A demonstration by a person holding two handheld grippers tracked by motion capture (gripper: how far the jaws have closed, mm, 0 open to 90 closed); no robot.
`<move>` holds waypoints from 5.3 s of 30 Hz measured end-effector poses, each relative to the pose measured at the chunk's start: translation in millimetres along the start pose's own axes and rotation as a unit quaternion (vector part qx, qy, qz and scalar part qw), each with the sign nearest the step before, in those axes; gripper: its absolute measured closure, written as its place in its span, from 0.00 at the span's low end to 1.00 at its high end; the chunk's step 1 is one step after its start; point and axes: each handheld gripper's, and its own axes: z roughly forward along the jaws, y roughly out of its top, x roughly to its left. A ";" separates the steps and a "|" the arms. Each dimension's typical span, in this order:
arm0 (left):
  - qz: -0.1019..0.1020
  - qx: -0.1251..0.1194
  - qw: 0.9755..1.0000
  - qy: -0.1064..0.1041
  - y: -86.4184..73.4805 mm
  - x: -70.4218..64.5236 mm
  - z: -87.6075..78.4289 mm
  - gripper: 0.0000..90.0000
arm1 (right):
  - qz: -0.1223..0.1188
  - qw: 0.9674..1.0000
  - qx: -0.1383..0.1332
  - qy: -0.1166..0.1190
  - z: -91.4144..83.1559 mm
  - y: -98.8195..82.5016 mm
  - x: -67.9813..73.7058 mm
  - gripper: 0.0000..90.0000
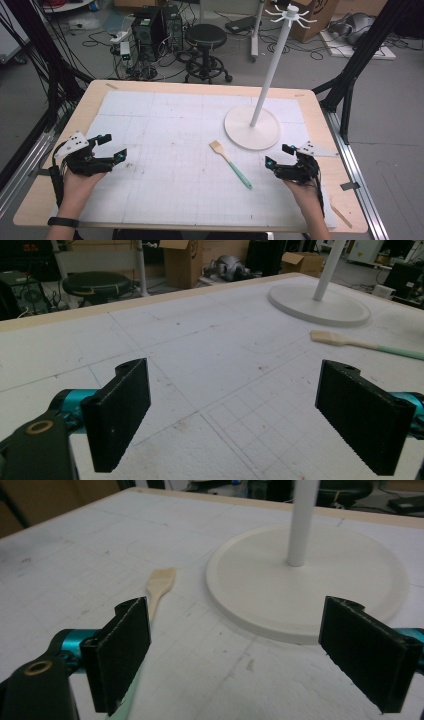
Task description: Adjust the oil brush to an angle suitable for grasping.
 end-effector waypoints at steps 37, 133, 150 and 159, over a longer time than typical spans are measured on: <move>-0.001 0.007 1.000 -0.013 -1.1 -0.8 3.4 0.17 | -0.056 0.989 0.128 0.040 109.6 4.0 67.8 0.50; 0.001 0.014 1.000 -0.018 -1.4 -4.1 3.9 0.17 | -0.151 0.947 0.076 0.272 114.5 29.2 130.0 0.43; -0.003 0.011 1.000 -0.016 -2.6 -2.6 7.7 0.17 | -0.048 0.994 0.004 0.097 10.4 -9.5 12.9 0.30; -0.001 0.013 1.000 -0.019 -2.8 -3.6 8.1 0.17 | 0.001 0.998 -0.045 0.033 -14.1 -15.7 -15.6 0.20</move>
